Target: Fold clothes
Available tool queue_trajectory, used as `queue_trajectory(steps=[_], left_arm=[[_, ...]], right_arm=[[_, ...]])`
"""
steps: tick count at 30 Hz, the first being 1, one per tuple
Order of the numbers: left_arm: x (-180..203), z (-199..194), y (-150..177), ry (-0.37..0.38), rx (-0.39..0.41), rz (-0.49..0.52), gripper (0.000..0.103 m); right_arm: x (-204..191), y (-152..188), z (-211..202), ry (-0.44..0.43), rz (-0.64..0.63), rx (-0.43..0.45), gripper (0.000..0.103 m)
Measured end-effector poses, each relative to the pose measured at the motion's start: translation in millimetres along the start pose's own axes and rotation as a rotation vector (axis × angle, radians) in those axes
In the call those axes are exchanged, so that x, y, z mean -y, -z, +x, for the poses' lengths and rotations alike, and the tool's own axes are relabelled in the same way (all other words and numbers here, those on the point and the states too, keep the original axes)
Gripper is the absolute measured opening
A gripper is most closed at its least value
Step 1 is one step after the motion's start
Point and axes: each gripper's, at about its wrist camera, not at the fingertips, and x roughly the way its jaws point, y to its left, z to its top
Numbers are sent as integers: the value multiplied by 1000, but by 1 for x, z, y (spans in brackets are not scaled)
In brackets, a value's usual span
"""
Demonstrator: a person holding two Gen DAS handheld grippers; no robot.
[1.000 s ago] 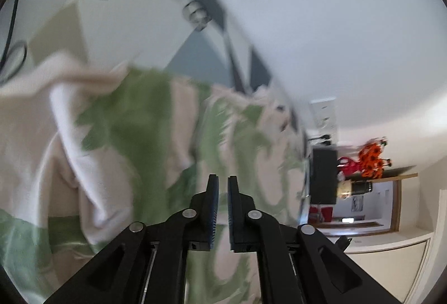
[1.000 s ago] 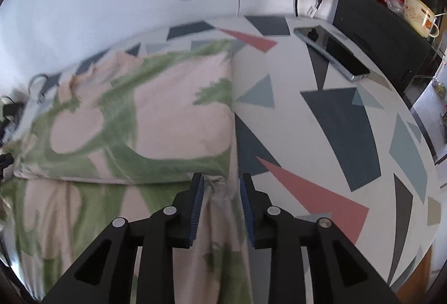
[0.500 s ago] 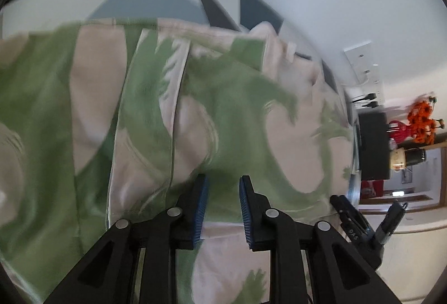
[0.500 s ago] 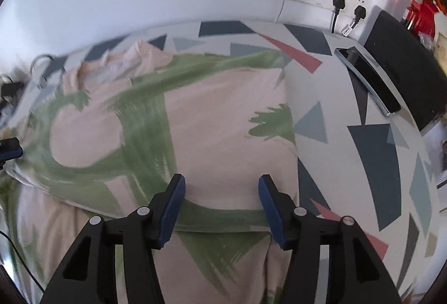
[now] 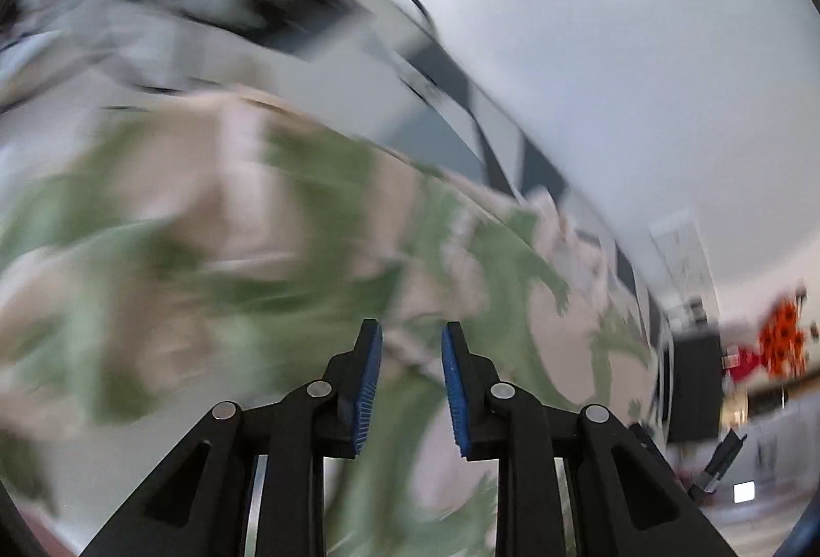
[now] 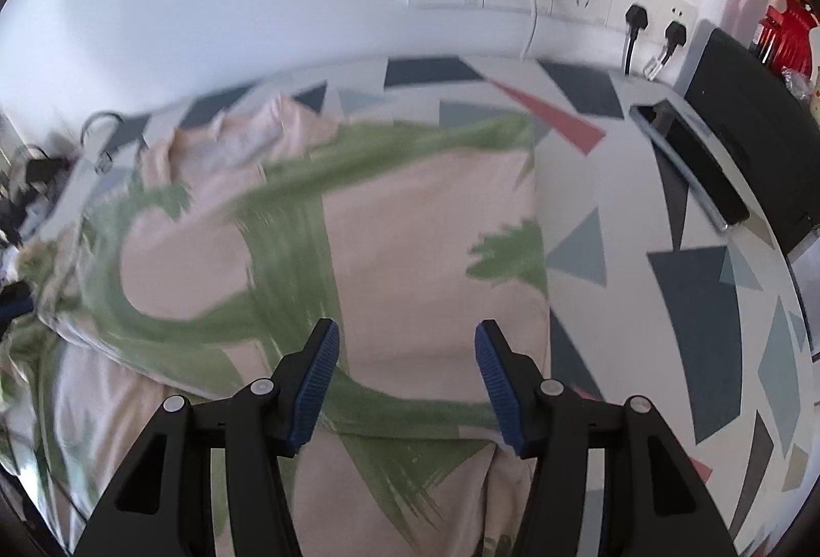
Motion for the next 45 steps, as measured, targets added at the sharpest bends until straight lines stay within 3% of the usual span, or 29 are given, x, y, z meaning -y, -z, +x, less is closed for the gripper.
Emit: queue_trajectory(steps=[4, 7, 10, 12, 18, 23, 27, 31, 39, 45], left_arm=[[-59, -63, 33, -84, 163, -163, 24], [-108, -97, 64, -142, 251, -339, 36], [-156, -114, 95, -179, 286, -546, 36], [-173, -114, 104, -169, 289, -624, 36], [-183, -112, 109, -196, 296, -667, 36], [-179, -134, 113, -265, 367, -645, 37], [-209, -129, 125, -102, 318, -817, 38], [-225, -113, 129, 10, 296, -959, 38], [-239, -102, 117, 9, 264, -1023, 38], [-242, -95, 108, -45, 241, -1042, 38]], right_arm=[[-2, -9, -3, -56, 15, 15, 58], [-12, -13, -2, -93, -4, 18, 58], [-29, -13, -1, -131, -34, 11, 58], [-40, -13, -1, -156, -56, 5, 58], [-73, -11, -7, -209, -122, 2, 58], [-84, -8, -20, -225, -165, 25, 58], [-82, -6, -26, -231, -162, 40, 58], [-78, -4, -24, -236, -127, 23, 58], [-83, -4, -35, -251, -142, 50, 58], [-75, -2, -37, -268, -115, 45, 58]])
